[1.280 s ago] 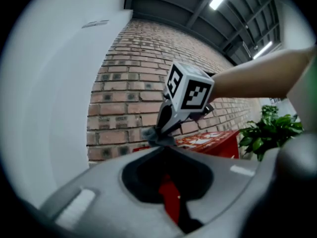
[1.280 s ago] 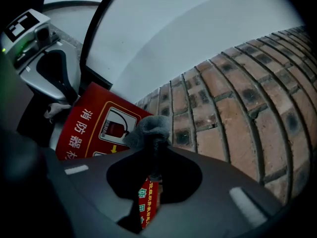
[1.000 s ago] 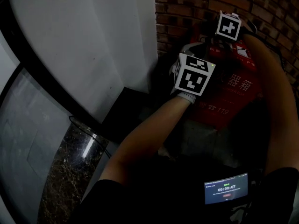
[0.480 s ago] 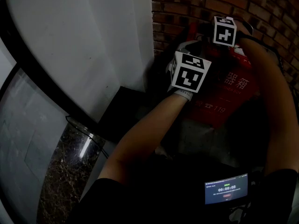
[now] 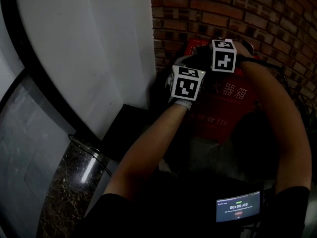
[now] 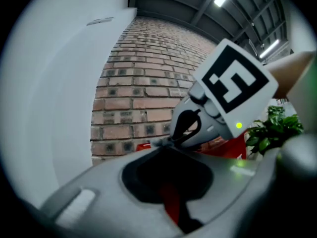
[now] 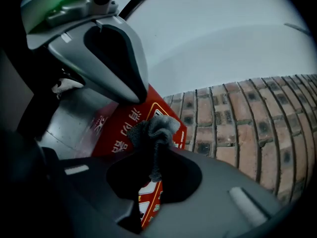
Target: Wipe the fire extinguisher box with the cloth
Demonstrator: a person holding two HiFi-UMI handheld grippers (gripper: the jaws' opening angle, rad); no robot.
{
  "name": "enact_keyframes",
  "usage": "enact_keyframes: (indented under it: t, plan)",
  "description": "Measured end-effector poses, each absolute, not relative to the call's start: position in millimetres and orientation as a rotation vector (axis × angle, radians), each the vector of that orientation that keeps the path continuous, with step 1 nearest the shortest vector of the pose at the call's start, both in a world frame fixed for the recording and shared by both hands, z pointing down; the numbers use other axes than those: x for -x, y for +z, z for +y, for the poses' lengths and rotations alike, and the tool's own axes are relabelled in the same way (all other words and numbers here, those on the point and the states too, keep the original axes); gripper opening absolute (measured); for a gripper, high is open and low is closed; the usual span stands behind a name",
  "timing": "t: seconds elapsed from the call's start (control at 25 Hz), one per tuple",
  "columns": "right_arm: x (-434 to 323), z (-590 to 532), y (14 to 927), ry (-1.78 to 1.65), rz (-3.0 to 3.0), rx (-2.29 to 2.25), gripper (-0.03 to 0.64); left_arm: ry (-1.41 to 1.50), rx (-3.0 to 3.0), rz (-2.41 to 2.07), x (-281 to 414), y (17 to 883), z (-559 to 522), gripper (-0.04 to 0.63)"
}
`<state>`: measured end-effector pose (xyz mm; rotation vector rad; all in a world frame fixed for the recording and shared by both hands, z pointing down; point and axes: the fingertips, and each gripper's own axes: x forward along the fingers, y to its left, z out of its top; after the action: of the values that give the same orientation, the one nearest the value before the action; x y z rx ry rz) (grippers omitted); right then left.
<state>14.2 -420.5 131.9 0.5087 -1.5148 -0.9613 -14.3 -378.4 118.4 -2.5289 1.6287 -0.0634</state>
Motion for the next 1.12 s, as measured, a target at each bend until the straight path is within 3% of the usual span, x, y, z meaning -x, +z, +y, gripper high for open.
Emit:
enact_keyframes:
  t: [0.8, 1.12]
  plan:
    - [-17.2, -331.7, 134.5, -0.888, -1.672, -0.414, 0.032, -0.143, 2.527, 1.693, 11.3, 114.5, -361.5, 0.002]
    - [-48.9, -380.9, 91.0, -0.956, -1.557, -0.585, 0.032, -0.079, 2.579, 1.617, -5.7, 98.4, -345.0, 0.002]
